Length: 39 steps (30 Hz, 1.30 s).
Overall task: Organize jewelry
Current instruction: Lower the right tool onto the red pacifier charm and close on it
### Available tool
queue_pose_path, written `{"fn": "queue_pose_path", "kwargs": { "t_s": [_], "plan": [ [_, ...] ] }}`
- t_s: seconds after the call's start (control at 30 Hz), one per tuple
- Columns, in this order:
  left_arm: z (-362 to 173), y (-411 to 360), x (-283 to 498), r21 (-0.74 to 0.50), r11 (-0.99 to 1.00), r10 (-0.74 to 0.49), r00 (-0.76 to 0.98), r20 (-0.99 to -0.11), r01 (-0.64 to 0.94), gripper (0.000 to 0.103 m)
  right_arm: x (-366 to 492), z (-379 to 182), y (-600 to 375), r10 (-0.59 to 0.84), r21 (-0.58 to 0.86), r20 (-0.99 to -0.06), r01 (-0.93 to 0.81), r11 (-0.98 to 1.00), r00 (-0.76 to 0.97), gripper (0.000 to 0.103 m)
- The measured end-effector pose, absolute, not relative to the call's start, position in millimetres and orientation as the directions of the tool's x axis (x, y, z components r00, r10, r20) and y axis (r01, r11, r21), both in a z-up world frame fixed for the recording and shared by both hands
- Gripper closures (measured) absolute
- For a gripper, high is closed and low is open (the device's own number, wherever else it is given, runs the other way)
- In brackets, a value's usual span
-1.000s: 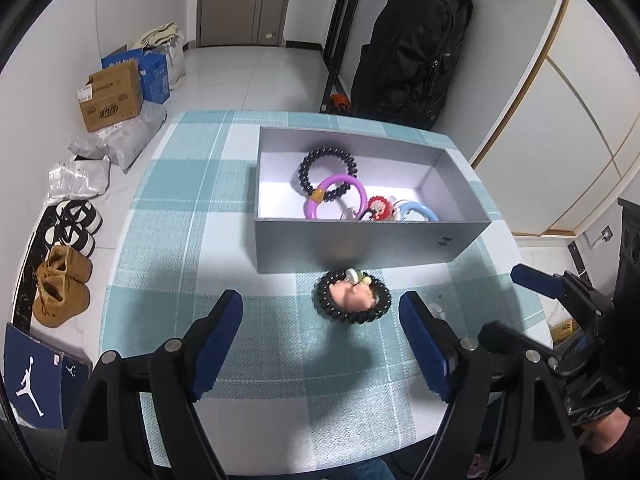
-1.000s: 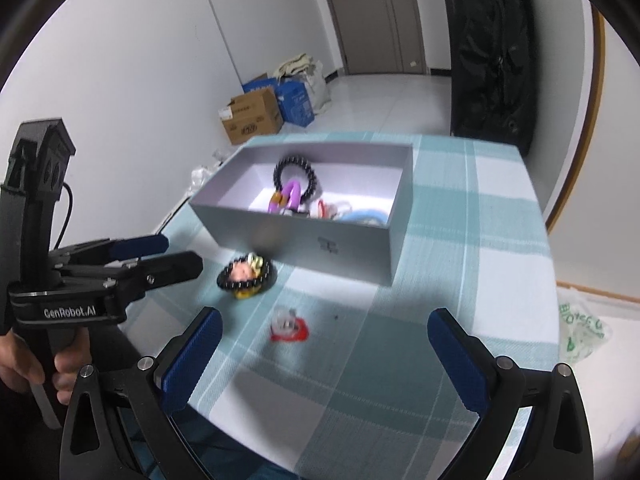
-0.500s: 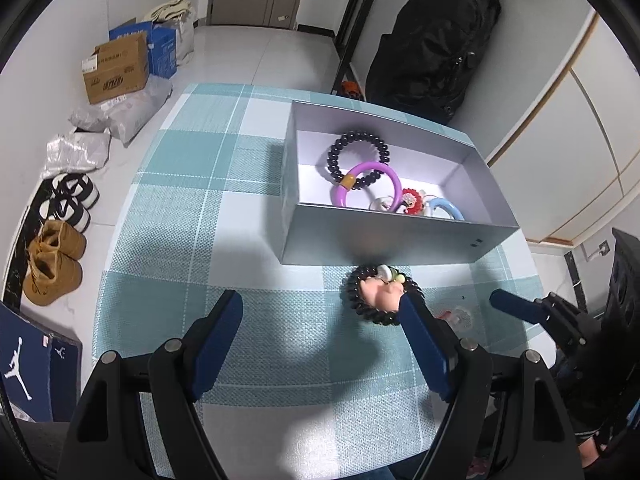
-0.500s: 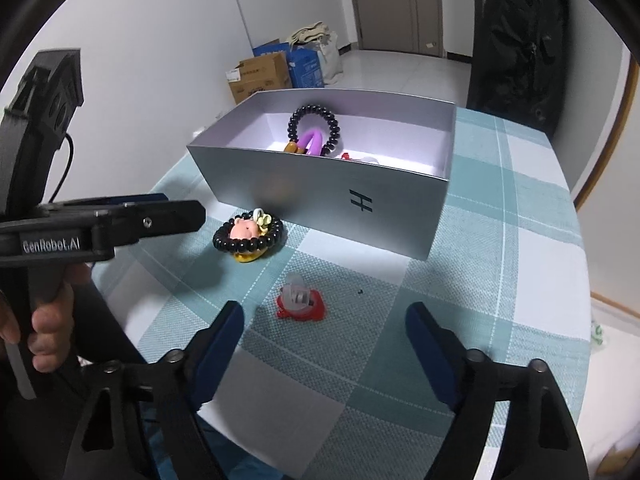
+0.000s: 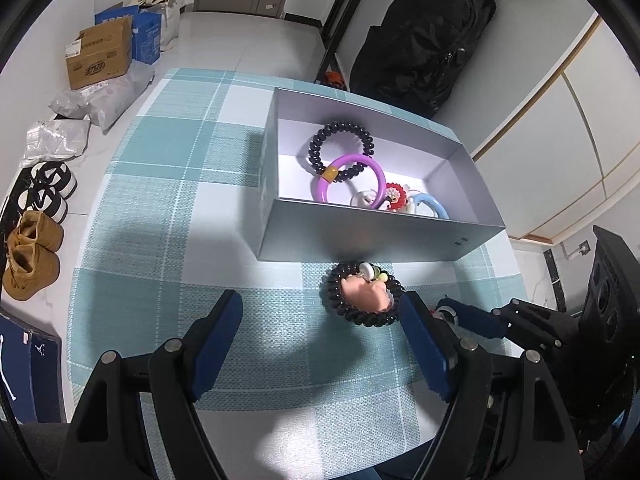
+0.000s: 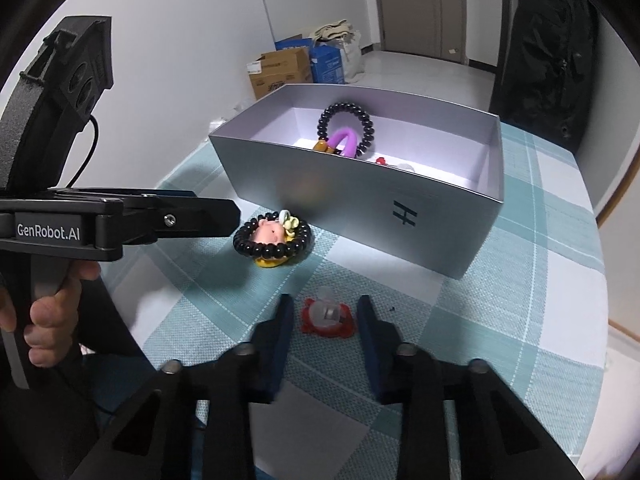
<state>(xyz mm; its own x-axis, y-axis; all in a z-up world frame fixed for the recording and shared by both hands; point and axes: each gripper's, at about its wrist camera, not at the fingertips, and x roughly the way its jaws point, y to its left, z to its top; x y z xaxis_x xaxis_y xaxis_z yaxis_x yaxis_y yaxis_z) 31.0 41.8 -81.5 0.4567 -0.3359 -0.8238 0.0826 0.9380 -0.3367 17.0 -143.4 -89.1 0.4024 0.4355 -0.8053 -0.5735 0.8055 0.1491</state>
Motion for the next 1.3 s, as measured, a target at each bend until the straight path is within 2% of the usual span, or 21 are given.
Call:
{"fn": "queue_pose_path", "kwargs": {
  "t_s": [0.17,0.67,1.3],
  "plan": [
    [-85.0,37.7,32.6,-0.32,0.943,-0.327,0.443,-0.835,0.094,0.026,19.2,-87.2,-145.7,0.445,0.166,-0.8,-0.566,0.808,0.402,0.086],
    [-88.5,18.7,36.6,-0.317,0.938,-0.348,0.42,-0.838,0.142,0.026,25.1,-75.3,-162.9,0.477,0.221,-0.775,-0.529,0.819,0.414,0.086],
    [-90.6,0.3,44.8,-0.235,0.958,-0.285,0.427,-0.858,0.165,0.026,29.1,-80.4,-173.9,0.486,0.254,-0.776,-0.506,0.824,0.402,0.086]
  ]
}}
